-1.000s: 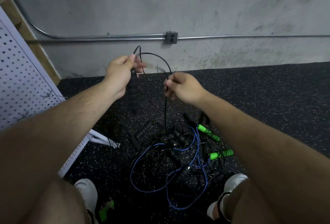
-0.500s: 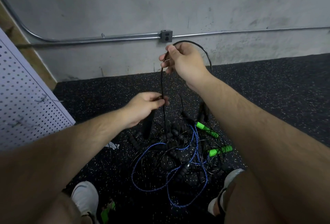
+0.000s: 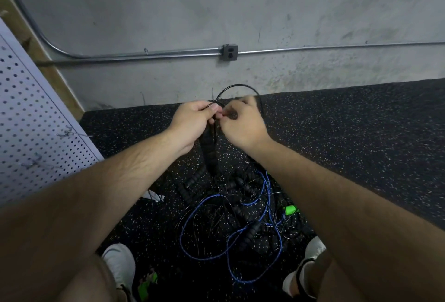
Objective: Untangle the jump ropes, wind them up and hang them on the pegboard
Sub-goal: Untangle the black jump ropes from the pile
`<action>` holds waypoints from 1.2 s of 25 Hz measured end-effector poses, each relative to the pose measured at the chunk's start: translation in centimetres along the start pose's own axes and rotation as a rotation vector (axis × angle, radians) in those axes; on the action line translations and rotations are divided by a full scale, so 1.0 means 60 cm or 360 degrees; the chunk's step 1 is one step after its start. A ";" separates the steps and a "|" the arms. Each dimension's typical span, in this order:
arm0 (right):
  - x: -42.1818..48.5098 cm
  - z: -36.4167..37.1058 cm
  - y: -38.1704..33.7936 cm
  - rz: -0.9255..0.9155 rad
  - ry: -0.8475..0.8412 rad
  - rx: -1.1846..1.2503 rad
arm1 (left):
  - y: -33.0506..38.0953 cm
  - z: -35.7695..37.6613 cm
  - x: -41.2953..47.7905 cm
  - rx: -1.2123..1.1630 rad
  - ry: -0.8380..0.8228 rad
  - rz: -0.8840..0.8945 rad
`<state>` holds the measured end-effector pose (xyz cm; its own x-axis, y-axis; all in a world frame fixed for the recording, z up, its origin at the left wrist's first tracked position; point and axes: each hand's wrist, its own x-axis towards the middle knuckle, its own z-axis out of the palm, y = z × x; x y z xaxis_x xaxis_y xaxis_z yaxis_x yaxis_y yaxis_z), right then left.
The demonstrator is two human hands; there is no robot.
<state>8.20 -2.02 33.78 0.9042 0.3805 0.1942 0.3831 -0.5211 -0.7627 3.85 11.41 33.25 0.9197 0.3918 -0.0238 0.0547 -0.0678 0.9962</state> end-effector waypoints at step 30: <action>0.022 -0.044 -0.016 0.0395 -0.0430 0.0029 | -0.027 -0.011 -0.005 0.0140 -0.0080 0.0072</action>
<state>9.53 -3.04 36.42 0.8856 0.4336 -0.1666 0.1524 -0.6101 -0.7776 3.21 11.99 31.72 0.9403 0.3400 0.0148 0.0444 -0.1658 0.9852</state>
